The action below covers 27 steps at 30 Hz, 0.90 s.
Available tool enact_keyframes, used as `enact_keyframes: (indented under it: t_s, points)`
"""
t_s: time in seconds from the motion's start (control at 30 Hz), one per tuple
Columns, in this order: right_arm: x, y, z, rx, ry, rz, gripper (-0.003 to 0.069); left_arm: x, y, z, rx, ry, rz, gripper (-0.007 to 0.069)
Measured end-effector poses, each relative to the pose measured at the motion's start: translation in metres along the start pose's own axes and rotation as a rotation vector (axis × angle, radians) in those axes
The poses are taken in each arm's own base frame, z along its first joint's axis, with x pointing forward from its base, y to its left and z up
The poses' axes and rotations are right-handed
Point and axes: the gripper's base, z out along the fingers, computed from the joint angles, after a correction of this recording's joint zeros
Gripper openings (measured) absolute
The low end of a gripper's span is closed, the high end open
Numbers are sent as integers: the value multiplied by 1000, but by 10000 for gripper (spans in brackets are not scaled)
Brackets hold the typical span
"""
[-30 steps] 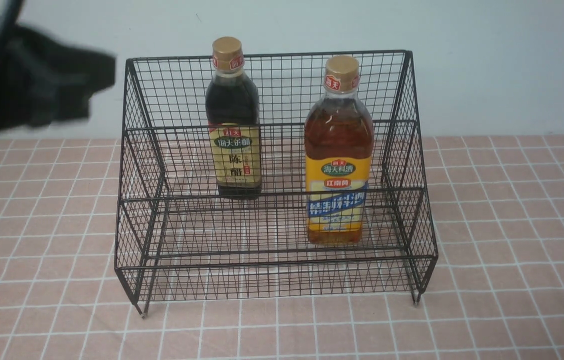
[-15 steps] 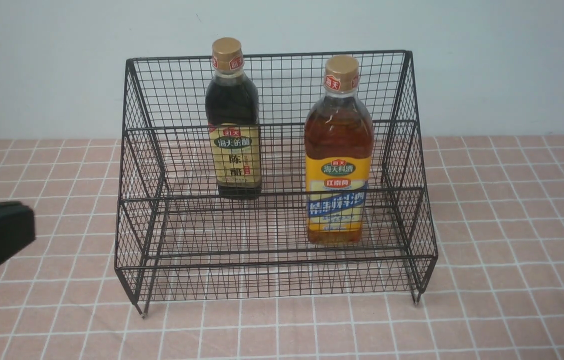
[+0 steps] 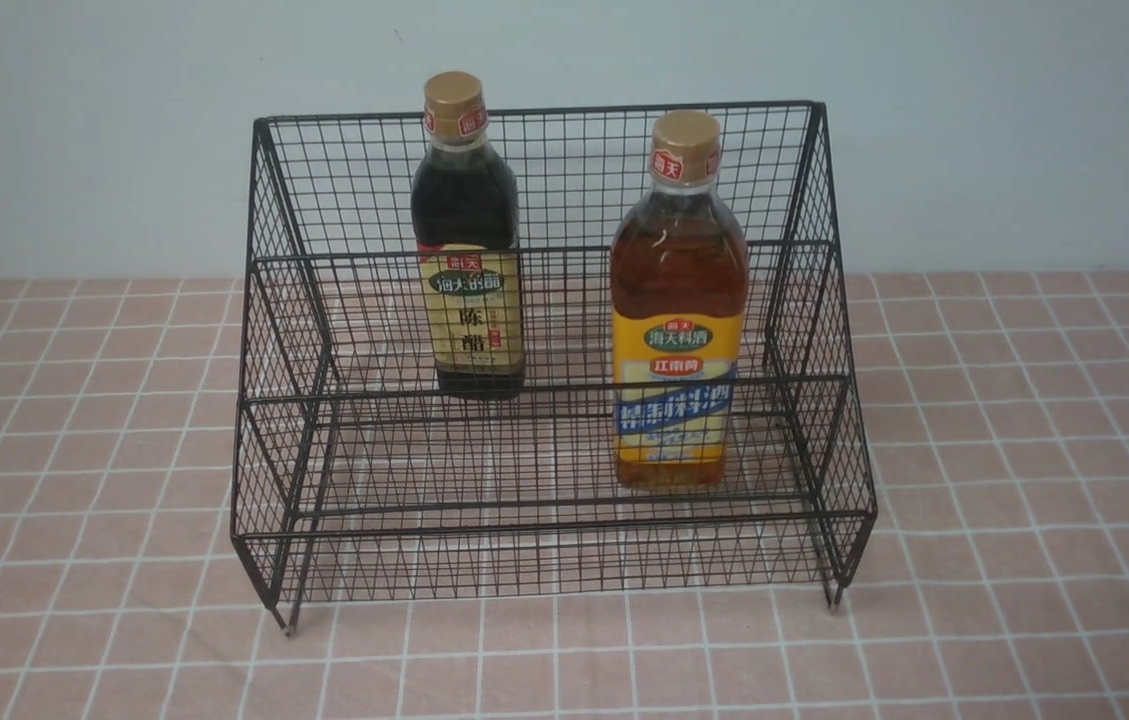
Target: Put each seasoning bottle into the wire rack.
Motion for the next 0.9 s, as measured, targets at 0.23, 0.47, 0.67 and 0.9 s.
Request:
enact_keyframes:
  t_s: [0.23,0.47,0.67,0.9]
  points:
    - [0,0,0,0,0,1,-14,74,12,-2,-176,-4,-41,-7]
    - [0,0,0,0,0,1,-14,161,11,12,-192,63,10,-7]
    - [0,0,0,0,0,0,-14,200,10,23,-190,151,10,-7]
    - [0,0,0,0,0,-1,-14,213,12,26,-237,180,8,-7]
